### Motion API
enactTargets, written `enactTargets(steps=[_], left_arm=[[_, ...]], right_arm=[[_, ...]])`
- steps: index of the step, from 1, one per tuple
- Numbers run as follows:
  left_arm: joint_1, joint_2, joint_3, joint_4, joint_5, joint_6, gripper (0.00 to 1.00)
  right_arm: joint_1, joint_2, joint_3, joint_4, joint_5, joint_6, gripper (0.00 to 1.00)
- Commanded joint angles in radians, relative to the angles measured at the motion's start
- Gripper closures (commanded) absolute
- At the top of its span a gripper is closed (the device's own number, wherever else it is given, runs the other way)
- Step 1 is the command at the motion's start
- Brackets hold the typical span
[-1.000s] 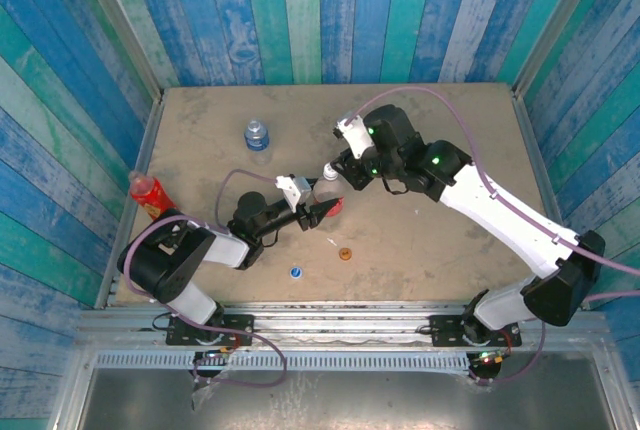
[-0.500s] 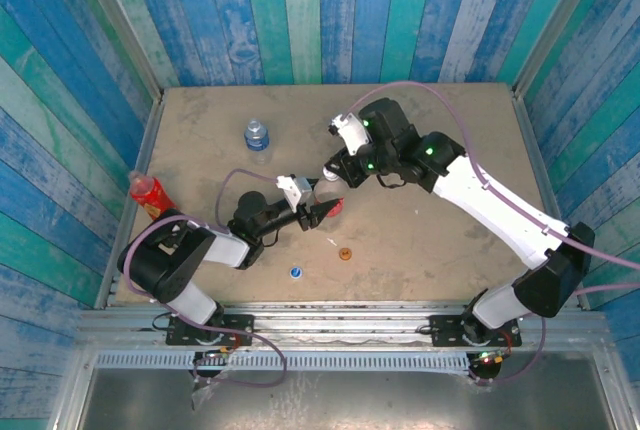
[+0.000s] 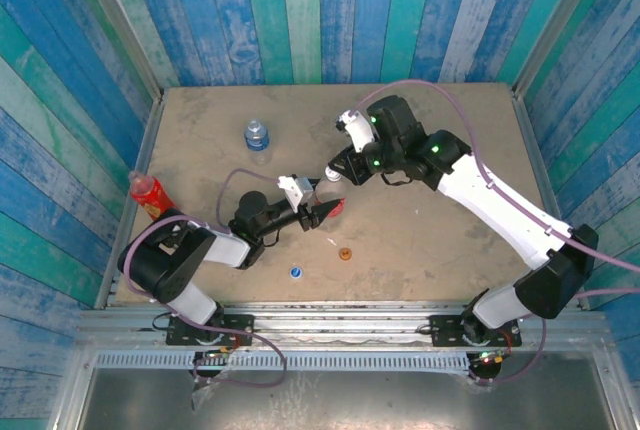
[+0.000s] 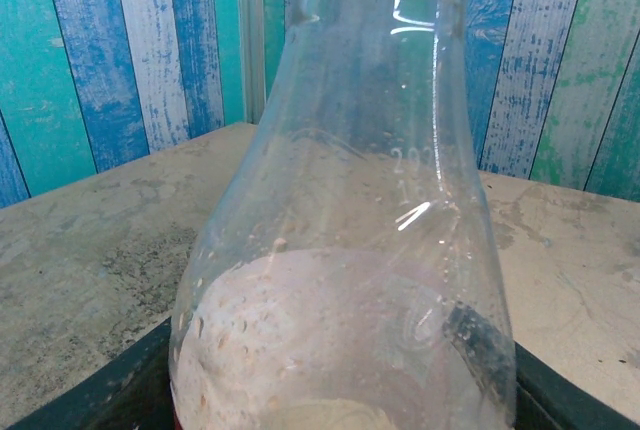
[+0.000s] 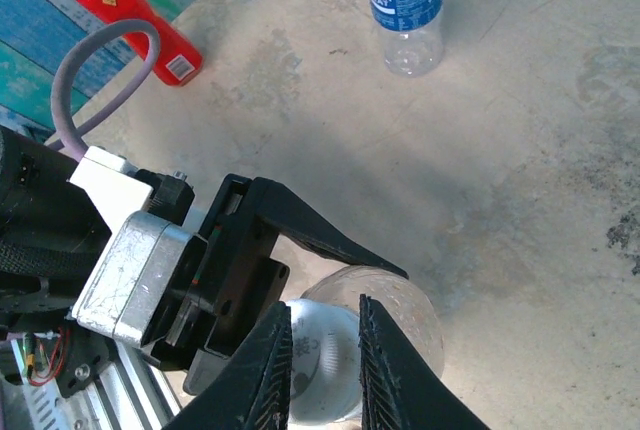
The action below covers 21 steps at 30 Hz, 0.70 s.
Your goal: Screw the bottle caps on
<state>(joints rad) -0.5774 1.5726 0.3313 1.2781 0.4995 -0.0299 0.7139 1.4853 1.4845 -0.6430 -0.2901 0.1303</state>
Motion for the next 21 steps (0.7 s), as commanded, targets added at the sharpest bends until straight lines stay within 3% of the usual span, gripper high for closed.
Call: enactTargets(steps=[1,21], left_arm=[[0.001,0.008,-0.006,-0.063,0.011,0.007,0.36],[0.001,0.014,-0.008,-0.059,0.014,0.008,0.36]], right_arm=[[-0.015,-0.022,-0.032,-0.066,0.052,0.006,0.78],[-0.014,-0.034,-0.041,0.003,0.019,0.012,0.74]])
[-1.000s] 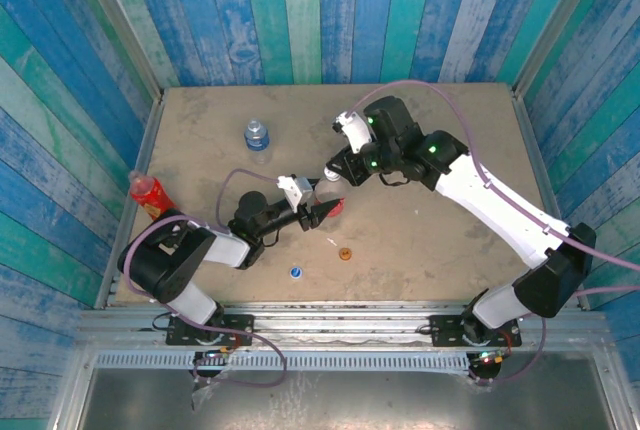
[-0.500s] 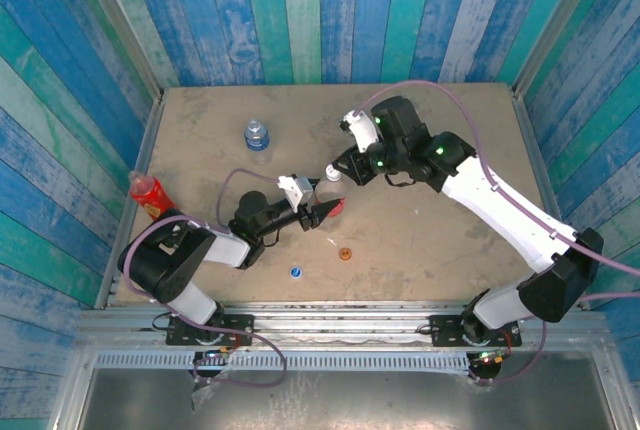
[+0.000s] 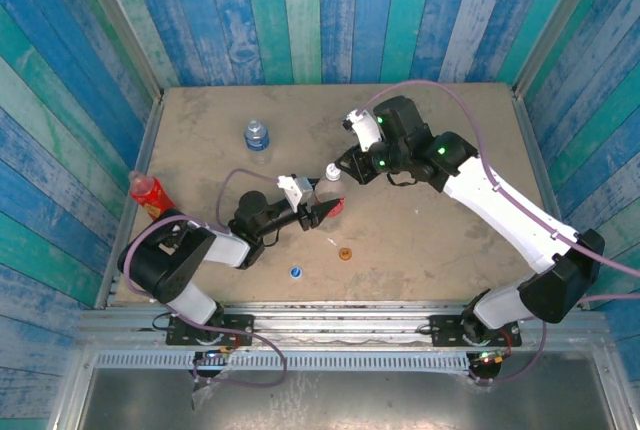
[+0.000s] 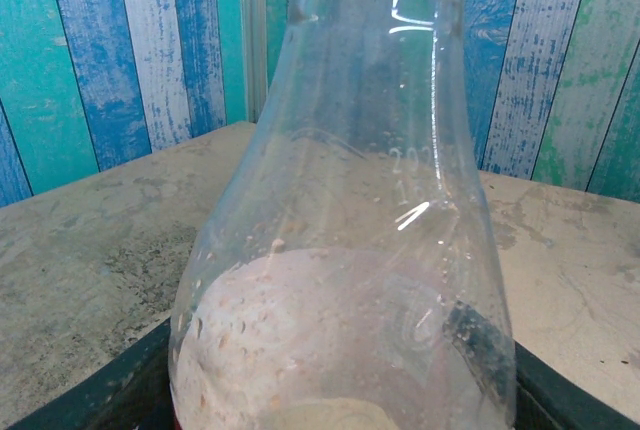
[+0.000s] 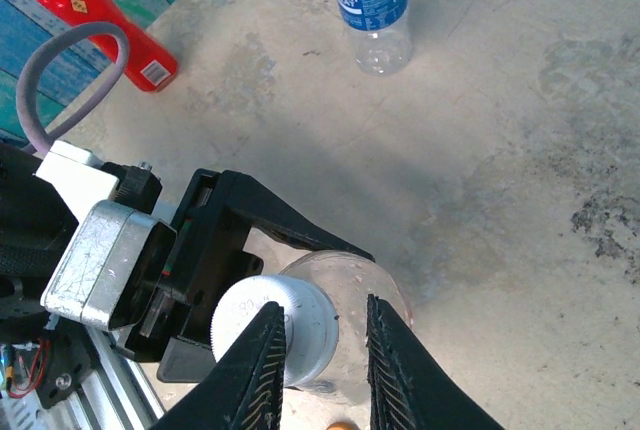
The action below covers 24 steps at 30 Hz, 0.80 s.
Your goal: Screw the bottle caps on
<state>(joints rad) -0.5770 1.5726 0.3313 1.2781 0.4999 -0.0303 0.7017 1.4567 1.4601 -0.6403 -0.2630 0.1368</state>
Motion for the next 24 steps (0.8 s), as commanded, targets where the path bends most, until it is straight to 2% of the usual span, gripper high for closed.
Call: enactTargets(steps=[1,7,18,24], left_arm=[[0.000,0.016,-0.008,-0.057,0.013,0.009,0.36],[0.000,0.012,-0.014,-0.058,0.013,0.009,0.36],[0.000,0.010,-0.012,-0.064,0.013,0.010,0.36],[0.000,0.009,-0.009,-0.066,0.014,0.011,0.36]], right_arm=[[-0.002,-0.002,-0.020,0.002,-0.005,0.005,0.74],[-0.004,0.015,-0.049,-0.028,0.016,-0.001,0.79],[-0.004,0.026,-0.107,-0.058,-0.024,-0.009,0.79],[0.006,0.033,-0.063,-0.063,-0.039,-0.012,0.79]])
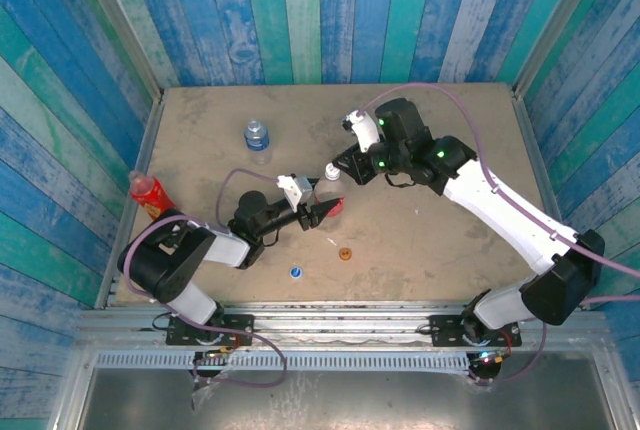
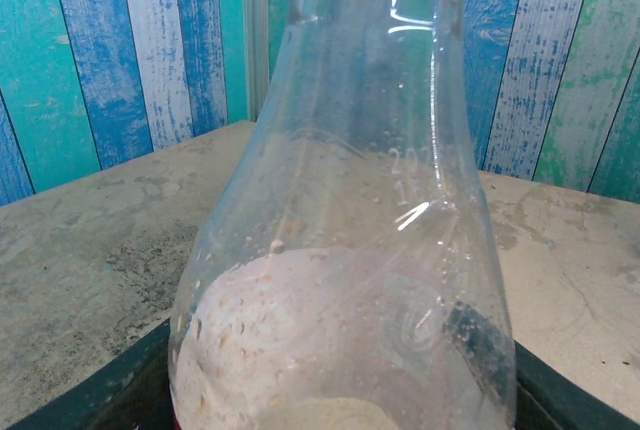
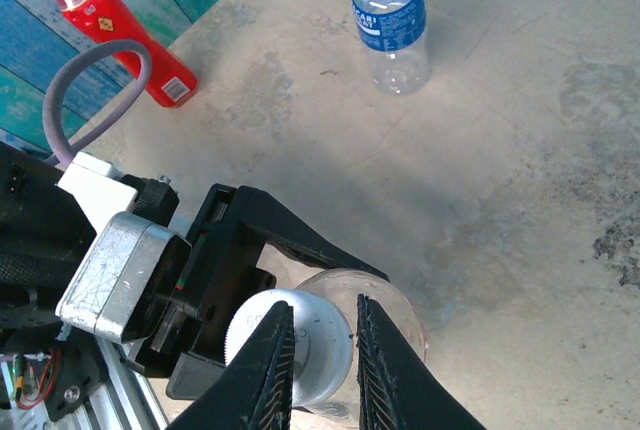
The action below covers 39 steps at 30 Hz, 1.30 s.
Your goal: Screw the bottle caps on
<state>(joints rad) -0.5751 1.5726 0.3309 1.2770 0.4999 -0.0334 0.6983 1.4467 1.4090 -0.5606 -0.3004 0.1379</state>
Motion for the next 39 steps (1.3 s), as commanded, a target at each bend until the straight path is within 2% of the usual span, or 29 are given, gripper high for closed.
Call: enactTargets(steps=[1,5,9,13,17,22,24,32,39], left_arm=[[-0.002,0.009,-0.010,-0.067,0.014,0.013,0.36],[-0.002,0.009,-0.010,-0.066,0.012,0.013,0.36],[-0.002,0.013,-0.009,-0.065,0.012,0.013,0.36],[-0.002,0.021,-0.005,-0.060,0.014,0.012,0.36],[-0.002,0.026,-0.002,-0.057,0.016,0.009,0.36],[-0.002,0.025,-0.003,-0.059,0.015,0.009,0.36],[-0.002,0.024,-0.002,-0.062,0.015,0.010,0.36],[-0.002,0.021,-0.004,-0.062,0.015,0.010,0.36],[-0.002,0.021,-0.006,-0.063,0.012,0.012,0.36]], right_arm=[[0.010,0.044,0.006,-0.142,-0.003,-0.014,0.79],[0.013,0.046,0.071,-0.139,0.004,-0.017,0.78],[0.021,0.028,0.096,-0.108,0.036,-0.031,0.72],[0.052,0.013,0.100,-0.099,0.110,-0.065,0.53],[0.079,0.009,0.093,-0.097,0.159,-0.092,0.46],[0.133,0.008,0.086,-0.097,0.247,-0.161,0.44],[0.151,0.009,0.076,-0.096,0.281,-0.184,0.45],[0.154,0.017,0.070,-0.111,0.279,-0.190,0.53],[0.153,0.030,0.073,-0.119,0.280,-0.195,0.55]])
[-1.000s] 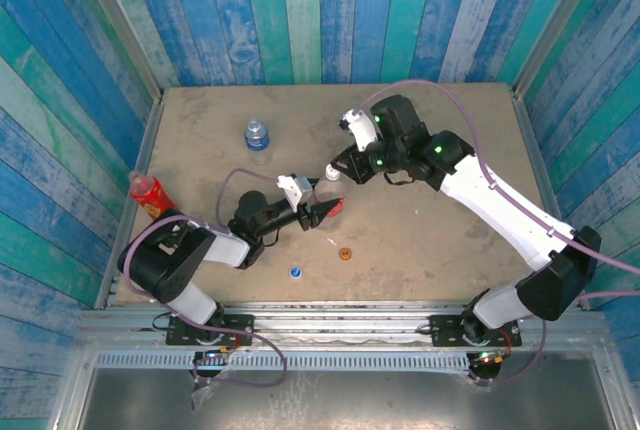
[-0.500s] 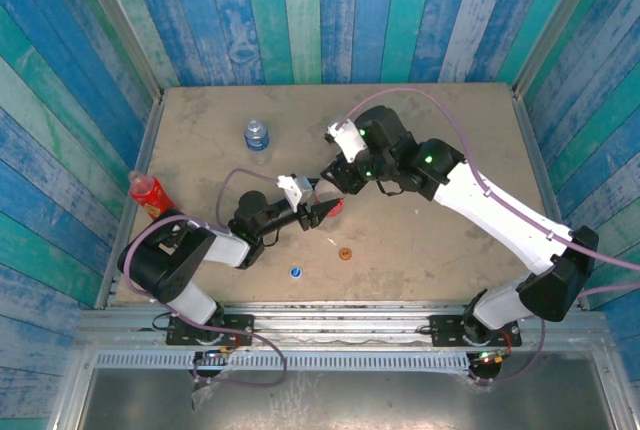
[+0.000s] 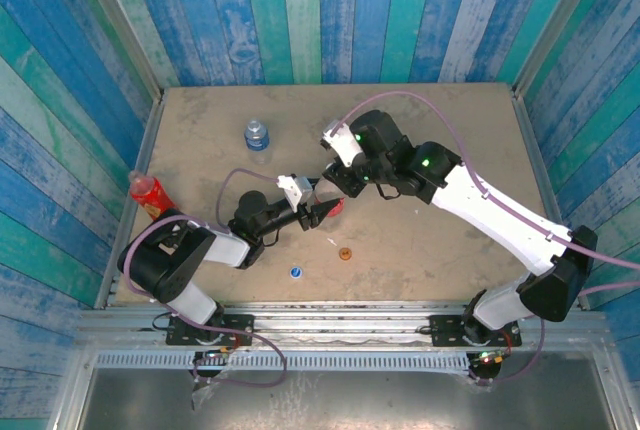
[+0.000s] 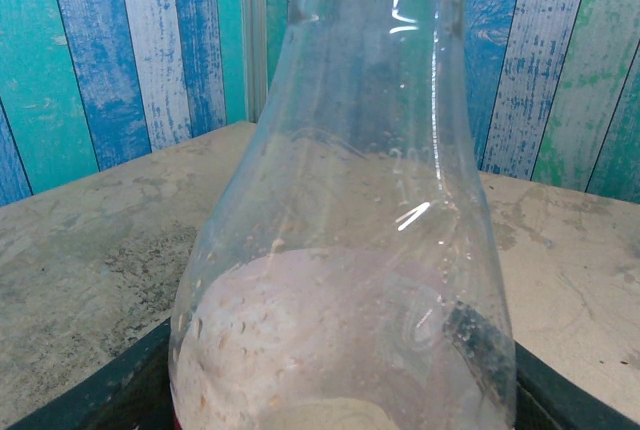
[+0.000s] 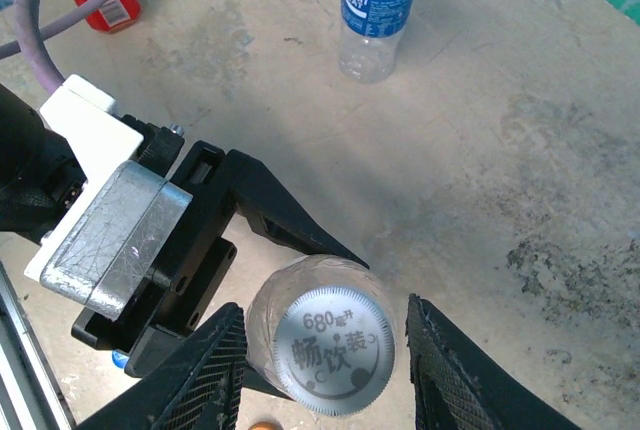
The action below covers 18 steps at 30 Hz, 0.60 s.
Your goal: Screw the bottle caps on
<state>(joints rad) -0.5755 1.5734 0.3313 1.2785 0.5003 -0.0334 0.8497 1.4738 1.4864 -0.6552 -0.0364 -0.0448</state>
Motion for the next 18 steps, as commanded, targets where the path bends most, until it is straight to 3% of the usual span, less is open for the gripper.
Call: enactTargets(steps=[1,8,11,18], left_arm=[[-0.001,0.020,-0.009,-0.064,0.011,0.012,0.36],[-0.001,0.022,-0.008,-0.061,0.012,0.012,0.36],[-0.001,0.020,-0.008,-0.062,0.012,0.012,0.36],[-0.001,0.020,-0.008,-0.063,0.010,0.012,0.36]], right_arm=[[0.002,0.005,-0.002,-0.026,0.016,-0.012,0.56],[0.002,0.011,-0.006,-0.033,0.026,-0.017,0.56],[0.002,0.011,-0.006,-0.034,0.029,-0.016,0.62],[0.002,0.016,-0.004,-0.034,0.028,-0.018,0.61]])
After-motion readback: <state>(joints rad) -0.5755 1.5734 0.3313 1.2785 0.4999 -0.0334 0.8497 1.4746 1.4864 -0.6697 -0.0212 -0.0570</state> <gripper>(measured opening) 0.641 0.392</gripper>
